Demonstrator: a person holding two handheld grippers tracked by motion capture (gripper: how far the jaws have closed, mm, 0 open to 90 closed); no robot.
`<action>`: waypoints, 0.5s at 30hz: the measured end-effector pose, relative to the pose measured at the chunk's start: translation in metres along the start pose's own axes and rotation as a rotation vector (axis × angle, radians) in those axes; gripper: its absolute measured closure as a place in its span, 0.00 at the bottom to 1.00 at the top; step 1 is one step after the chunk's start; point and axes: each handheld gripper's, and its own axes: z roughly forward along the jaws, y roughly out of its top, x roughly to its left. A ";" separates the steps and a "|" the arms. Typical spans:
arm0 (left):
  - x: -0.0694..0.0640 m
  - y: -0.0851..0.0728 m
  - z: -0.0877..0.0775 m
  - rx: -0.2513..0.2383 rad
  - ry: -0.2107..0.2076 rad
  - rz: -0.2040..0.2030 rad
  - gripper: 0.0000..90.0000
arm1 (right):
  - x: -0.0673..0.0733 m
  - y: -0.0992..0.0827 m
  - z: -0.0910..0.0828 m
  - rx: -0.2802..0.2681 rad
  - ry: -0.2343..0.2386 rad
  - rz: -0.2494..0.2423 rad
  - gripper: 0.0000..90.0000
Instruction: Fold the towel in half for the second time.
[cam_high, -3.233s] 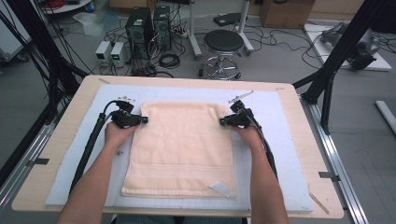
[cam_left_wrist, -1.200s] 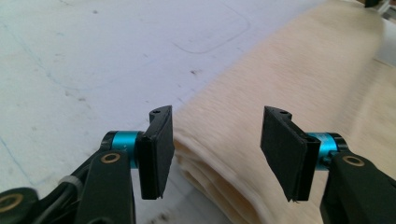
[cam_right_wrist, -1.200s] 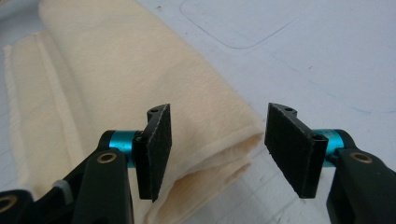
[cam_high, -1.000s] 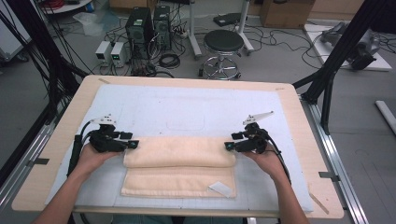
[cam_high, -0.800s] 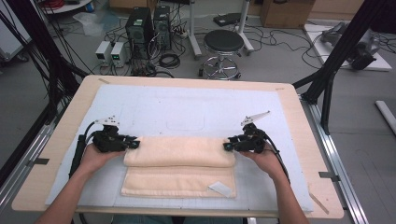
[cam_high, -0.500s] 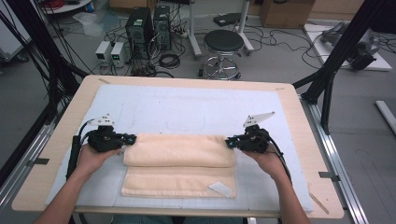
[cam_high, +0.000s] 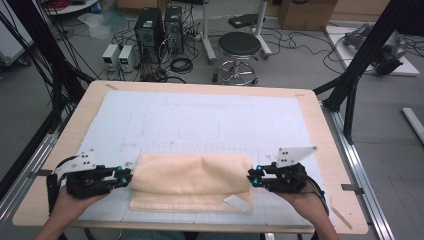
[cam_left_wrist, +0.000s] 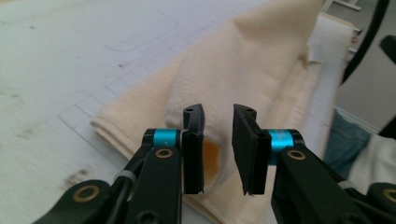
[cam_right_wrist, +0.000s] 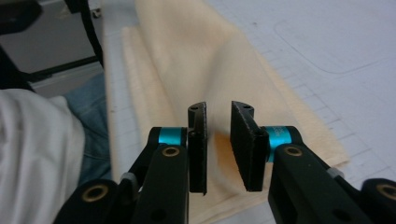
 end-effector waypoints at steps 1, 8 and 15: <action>-0.002 -0.001 -0.003 0.007 -0.002 0.002 0.75 | 0.003 -0.001 -0.003 -0.013 -0.007 -0.005 0.80; 0.007 0.002 0.006 0.021 0.027 0.006 0.64 | -0.011 -0.004 0.005 0.011 -0.056 0.027 0.66; 0.034 0.010 0.036 0.045 0.048 -0.047 0.48 | -0.044 -0.008 0.039 0.098 -0.089 0.088 0.57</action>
